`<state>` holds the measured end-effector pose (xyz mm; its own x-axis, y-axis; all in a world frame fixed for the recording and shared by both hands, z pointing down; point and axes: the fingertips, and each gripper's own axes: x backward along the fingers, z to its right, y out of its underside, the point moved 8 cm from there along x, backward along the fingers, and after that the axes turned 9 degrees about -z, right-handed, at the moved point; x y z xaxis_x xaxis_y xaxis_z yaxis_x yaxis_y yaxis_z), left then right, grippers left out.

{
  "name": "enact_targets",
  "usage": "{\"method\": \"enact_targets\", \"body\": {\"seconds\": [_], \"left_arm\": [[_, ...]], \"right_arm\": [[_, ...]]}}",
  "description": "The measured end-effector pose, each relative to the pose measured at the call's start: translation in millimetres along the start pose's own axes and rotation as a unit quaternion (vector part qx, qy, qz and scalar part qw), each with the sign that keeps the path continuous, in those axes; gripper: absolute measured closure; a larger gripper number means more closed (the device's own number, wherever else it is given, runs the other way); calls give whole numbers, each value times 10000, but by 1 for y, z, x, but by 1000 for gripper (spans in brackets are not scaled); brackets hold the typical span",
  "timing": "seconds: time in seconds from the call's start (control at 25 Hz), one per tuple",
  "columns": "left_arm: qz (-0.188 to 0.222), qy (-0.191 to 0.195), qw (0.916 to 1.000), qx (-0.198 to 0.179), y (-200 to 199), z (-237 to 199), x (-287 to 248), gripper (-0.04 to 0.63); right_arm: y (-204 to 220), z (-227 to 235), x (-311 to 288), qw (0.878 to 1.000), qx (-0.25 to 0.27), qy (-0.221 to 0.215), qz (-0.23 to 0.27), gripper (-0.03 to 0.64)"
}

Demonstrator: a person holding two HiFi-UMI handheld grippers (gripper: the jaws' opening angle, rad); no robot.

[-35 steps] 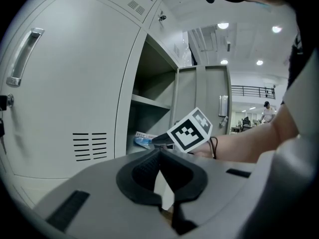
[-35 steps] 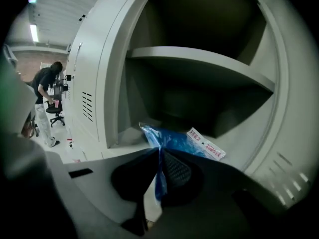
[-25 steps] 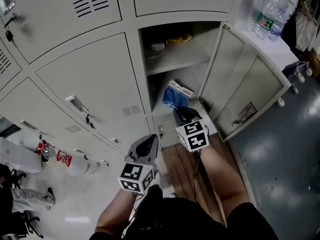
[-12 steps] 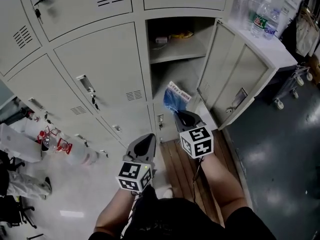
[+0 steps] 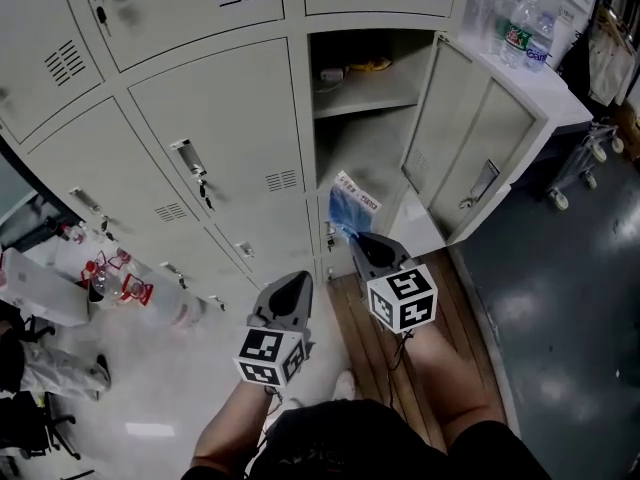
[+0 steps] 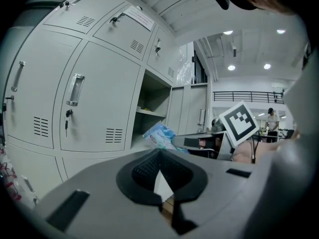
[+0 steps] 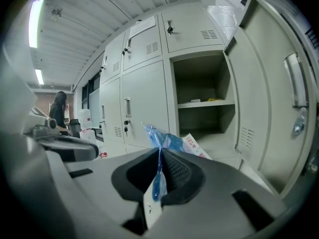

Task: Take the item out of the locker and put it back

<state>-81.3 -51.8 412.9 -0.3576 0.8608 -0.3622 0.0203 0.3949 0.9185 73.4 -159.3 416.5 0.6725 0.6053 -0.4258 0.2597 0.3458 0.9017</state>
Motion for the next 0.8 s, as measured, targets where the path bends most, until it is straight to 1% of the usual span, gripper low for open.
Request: {"method": "enact_targets", "body": {"seconds": [0.44,0.8], "left_arm": [[-148,304,9994,-37,24,-40,58,592],[-98,620,9980,-69,41,-52,100,592]], "right_arm": [[25,-86,7,9990,-407,169,-47,598],[39,-139,34,9972,-587,469,4,598]]}}
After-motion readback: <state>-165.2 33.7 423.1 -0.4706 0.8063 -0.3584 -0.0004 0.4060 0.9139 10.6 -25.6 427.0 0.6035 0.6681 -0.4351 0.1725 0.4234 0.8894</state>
